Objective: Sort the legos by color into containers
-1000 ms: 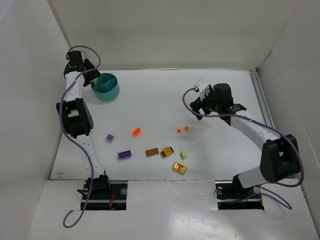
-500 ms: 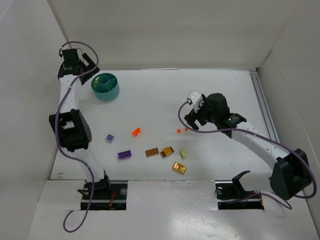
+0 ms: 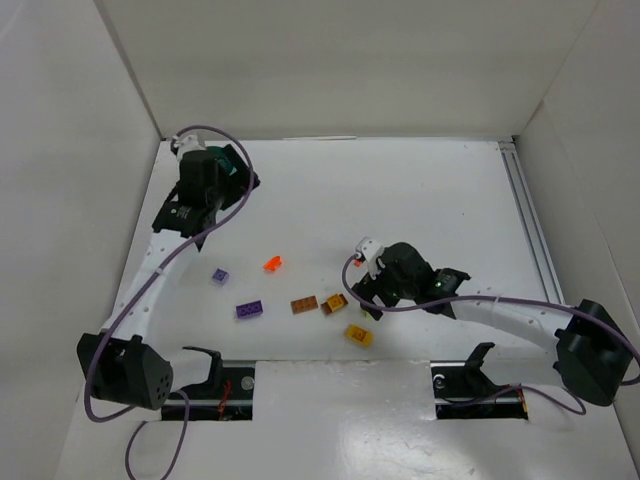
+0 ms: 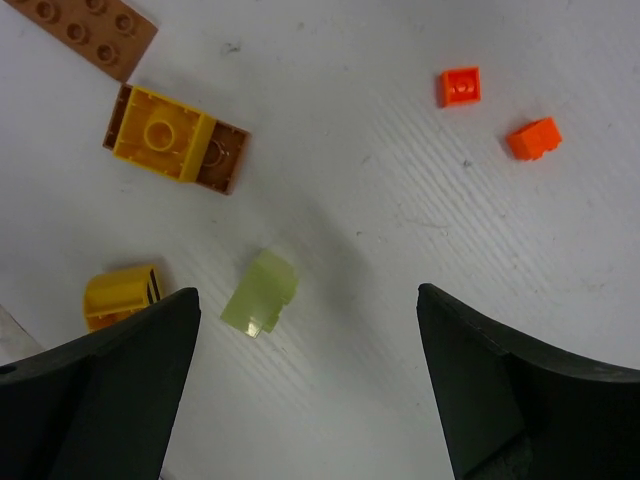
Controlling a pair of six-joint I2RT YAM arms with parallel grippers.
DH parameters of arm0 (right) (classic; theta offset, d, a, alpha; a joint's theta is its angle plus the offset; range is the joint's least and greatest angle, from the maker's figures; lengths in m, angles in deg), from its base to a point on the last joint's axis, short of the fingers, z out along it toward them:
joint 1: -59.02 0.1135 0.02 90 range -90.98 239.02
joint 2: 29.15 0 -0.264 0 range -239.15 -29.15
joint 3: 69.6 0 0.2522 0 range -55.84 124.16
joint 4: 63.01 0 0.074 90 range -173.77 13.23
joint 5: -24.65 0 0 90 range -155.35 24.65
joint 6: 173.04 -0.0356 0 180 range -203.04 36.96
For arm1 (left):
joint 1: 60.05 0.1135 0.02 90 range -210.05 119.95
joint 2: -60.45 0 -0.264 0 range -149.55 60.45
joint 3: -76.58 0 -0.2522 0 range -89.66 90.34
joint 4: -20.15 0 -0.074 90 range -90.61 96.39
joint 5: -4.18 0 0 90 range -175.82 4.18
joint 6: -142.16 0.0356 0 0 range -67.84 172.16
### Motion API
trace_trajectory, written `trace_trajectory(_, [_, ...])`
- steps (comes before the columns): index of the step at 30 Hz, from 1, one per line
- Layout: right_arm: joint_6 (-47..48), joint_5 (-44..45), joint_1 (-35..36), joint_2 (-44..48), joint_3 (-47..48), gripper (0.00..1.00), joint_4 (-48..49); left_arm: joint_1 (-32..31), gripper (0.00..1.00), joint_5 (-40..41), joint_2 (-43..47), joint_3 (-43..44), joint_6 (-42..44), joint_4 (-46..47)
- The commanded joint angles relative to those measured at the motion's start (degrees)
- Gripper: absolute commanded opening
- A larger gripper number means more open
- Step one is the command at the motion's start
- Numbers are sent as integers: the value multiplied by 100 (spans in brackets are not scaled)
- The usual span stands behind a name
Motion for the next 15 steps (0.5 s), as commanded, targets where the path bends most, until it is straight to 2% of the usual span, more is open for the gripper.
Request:
trace_trajectory(1, [-750,363,125,190,-263,93,322,-518,100,358,253,-281,-425,129])
trace_trajectory(6, [-900,170,178,481,-668,93,621,-1477,100,1019,367,-483,-637,-232])
trace_trajectory(15, [-724,-41,468,604,-836,90,832,-1531,100,746,421,-686,-654,-293])
